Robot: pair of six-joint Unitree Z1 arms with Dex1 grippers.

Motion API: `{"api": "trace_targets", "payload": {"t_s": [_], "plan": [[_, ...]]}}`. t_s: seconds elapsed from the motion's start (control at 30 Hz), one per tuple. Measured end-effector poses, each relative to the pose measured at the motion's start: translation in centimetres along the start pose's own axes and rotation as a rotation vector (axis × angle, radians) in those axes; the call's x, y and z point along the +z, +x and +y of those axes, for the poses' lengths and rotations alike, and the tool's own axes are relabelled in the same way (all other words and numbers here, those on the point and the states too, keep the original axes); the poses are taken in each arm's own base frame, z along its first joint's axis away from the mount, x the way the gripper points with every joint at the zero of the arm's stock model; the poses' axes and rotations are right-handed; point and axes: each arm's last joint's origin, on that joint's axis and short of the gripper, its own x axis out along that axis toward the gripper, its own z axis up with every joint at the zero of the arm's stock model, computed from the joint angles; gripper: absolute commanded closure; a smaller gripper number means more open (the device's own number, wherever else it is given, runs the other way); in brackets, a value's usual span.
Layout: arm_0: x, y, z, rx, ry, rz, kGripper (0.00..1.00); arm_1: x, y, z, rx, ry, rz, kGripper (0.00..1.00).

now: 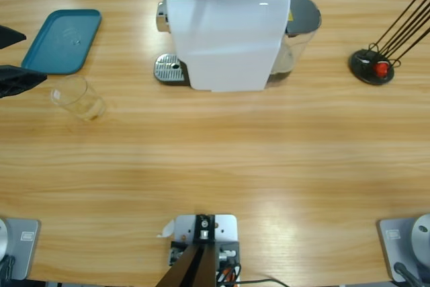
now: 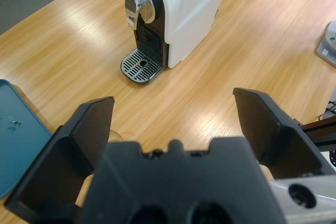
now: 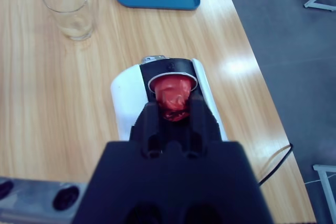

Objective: Pour coffee

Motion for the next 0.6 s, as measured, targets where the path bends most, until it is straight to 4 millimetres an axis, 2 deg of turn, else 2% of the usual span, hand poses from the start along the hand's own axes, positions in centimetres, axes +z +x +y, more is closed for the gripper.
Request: {"api": "trace_targets", "payload": {"t_s": [0.1,0.17,0.27,0.3,0.4,0.5,0.6], "plan": [[0.00,0.00,-0.01,-0.002,0.000,0.000,0.013,0.01,0.00,-0.01,0.000,-0.001,0.000,0.709],[-0.02,0.01,-0.01,-0.003,0.000,0.001,0.013,0.01,0.00,0.00,0.000,-0.001,-0.001,0.366],[-0.22,0.10,-0.01,-0.004,-0.002,0.007,0.012,0.03,0.00,0.03,0.008,-0.001,-0.006,0.102],[-0.27,0.12,-0.01,-0.004,-0.003,0.008,0.013,0.03,-0.01,0.02,0.009,-0.001,-0.007,0.062],[-0.39,0.17,-0.01,-0.005,-0.004,0.012,0.013,0.02,-0.01,0.02,0.009,-0.001,-0.007,0.051],[-0.53,0.23,0.00,-0.005,-0.005,0.016,0.012,0.03,-0.01,0.02,0.009,-0.001,-0.007,0.113],[-0.62,0.27,0.00,-0.005,-0.008,0.020,0.013,0.23,-0.29,0.11,0.007,-0.002,-0.013,0.120]]}}
